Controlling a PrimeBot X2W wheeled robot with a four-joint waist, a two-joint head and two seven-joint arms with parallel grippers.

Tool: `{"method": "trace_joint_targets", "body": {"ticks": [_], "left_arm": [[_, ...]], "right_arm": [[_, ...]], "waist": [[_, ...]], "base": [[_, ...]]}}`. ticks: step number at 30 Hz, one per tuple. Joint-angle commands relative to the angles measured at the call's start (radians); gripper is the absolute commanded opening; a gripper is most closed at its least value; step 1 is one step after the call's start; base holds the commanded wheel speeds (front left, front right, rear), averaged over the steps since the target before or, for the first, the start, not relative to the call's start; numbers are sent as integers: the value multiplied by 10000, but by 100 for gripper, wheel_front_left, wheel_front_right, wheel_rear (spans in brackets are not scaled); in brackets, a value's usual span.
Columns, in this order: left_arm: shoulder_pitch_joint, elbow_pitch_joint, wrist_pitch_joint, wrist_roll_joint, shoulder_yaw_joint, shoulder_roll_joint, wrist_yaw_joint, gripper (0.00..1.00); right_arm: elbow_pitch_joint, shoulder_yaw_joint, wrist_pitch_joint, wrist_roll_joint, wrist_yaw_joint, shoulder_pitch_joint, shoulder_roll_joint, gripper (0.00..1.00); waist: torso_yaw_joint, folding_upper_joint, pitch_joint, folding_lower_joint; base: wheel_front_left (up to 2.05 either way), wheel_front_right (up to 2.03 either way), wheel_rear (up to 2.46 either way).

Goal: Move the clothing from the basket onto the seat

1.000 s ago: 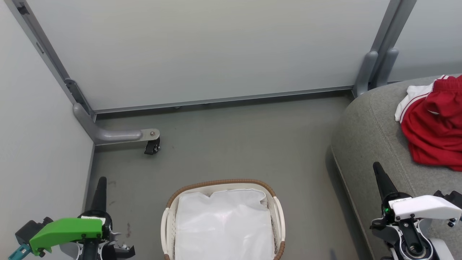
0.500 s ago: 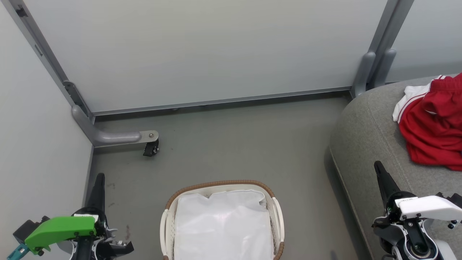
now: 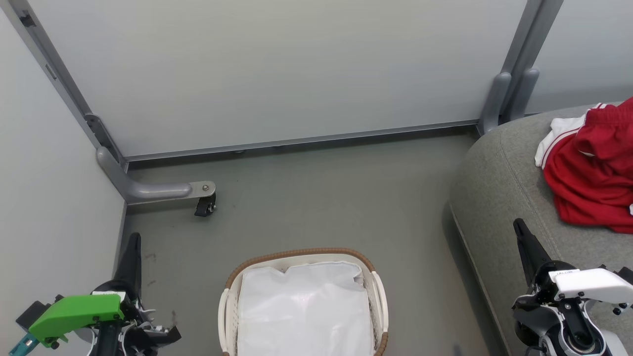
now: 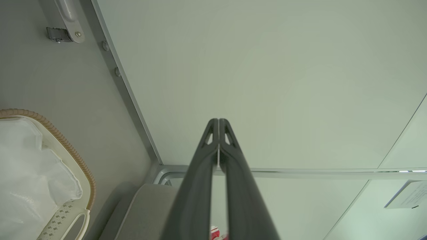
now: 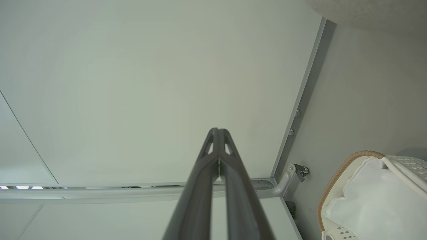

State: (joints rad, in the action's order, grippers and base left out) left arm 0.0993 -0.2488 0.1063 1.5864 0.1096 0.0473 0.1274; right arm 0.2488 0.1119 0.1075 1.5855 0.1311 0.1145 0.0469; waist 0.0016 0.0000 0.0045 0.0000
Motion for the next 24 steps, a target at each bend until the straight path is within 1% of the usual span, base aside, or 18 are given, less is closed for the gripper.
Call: {"method": "trace_joint_targets", "body": {"ticks": [1, 3, 24], "left_arm": [[162, 51, 81, 225, 62, 54, 59, 0], [165, 64, 119, 318, 79, 54, 60, 0], [141, 50, 111, 279, 67, 53, 60, 0]], "right_arm": [[-61, 35, 78, 213, -7, -110, 59, 0], [-76, 44, 105, 336, -7, -118, 61, 0], [-69, 38, 95, 291, -7, -115, 61, 0]], "waist": [[-7, 0, -6, 0], [-16, 0, -14, 0], [-16, 0, -14, 0]], "base": [[0, 0, 0], [0, 0, 0], [0, 0, 0]]}}
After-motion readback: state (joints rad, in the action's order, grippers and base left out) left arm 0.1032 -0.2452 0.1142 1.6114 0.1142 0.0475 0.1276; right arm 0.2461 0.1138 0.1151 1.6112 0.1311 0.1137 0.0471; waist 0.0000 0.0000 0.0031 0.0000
